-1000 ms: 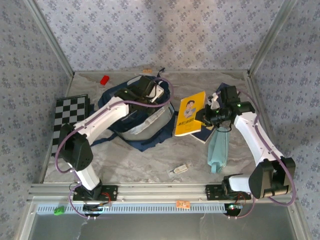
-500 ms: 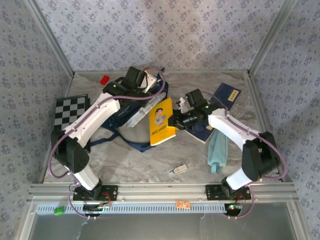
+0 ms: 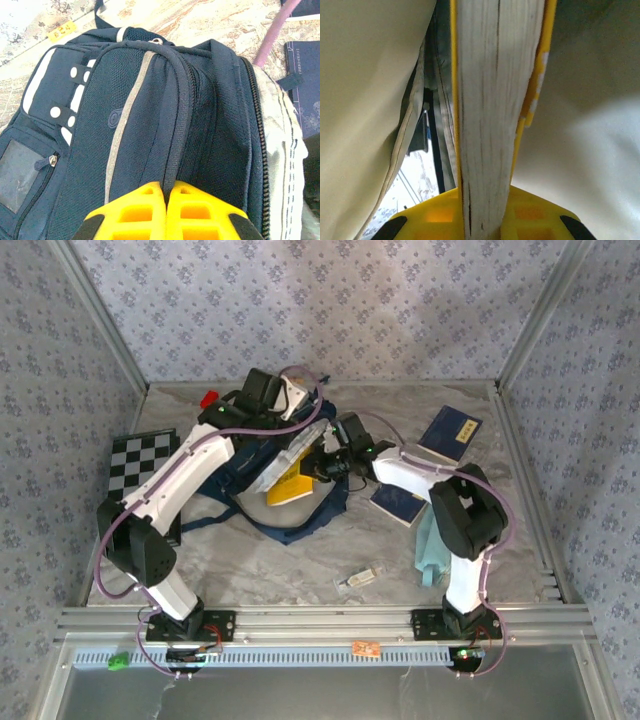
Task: Pack the student bag
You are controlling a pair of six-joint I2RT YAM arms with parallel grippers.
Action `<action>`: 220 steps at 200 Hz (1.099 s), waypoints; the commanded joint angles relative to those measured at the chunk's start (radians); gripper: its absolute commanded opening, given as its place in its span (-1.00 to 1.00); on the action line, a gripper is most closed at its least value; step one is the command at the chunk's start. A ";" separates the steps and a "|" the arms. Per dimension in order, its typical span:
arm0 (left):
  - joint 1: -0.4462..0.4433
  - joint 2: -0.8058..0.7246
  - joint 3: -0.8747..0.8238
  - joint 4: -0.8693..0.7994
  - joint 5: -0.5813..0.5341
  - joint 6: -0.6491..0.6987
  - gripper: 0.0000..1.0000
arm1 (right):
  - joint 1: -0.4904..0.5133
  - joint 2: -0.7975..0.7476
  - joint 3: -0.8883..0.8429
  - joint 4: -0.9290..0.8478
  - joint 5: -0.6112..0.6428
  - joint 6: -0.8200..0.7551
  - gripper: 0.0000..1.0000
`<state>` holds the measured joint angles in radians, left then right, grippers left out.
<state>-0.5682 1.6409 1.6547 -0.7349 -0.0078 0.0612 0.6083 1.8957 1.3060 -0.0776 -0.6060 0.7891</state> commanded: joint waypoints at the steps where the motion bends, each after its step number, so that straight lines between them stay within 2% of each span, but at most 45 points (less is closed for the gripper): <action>1: 0.000 -0.060 0.058 0.090 0.048 -0.017 -1.00 | 0.029 0.041 0.060 0.125 0.017 0.005 -0.99; 32: 0.002 -0.057 0.058 0.091 0.051 -0.020 -1.00 | 0.029 0.123 0.102 0.135 0.026 0.002 -0.83; 51: 0.002 -0.059 0.054 0.090 0.051 -0.020 -1.00 | 0.024 0.134 0.119 0.072 0.084 -0.037 -0.55; 72: 0.008 -0.061 0.039 0.095 0.042 -0.019 -1.00 | 0.014 0.100 0.092 0.045 0.142 -0.043 -0.15; 93: 0.013 -0.065 0.023 0.097 0.040 -0.020 -1.00 | 0.016 0.039 0.048 -0.020 0.188 -0.057 0.07; 121: 0.018 -0.071 0.002 0.102 0.040 -0.021 -1.00 | 0.036 -0.076 -0.056 -0.069 0.260 -0.057 0.08; 147: 0.019 -0.074 -0.010 0.108 0.051 -0.022 -1.00 | 0.075 -0.113 -0.068 -0.198 0.305 -0.078 0.04; 190: 0.019 -0.069 -0.018 0.117 0.057 -0.033 -1.00 | 0.162 -0.080 -0.070 -0.224 0.319 -0.074 -0.33; 220: 0.019 -0.070 -0.016 0.118 0.069 -0.034 -1.00 | 0.192 -0.006 -0.074 -0.157 0.337 -0.053 -0.59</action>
<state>-0.5552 1.6306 1.6241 -0.7021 0.0174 0.0402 0.7856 1.8236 1.2461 -0.2451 -0.3122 0.7273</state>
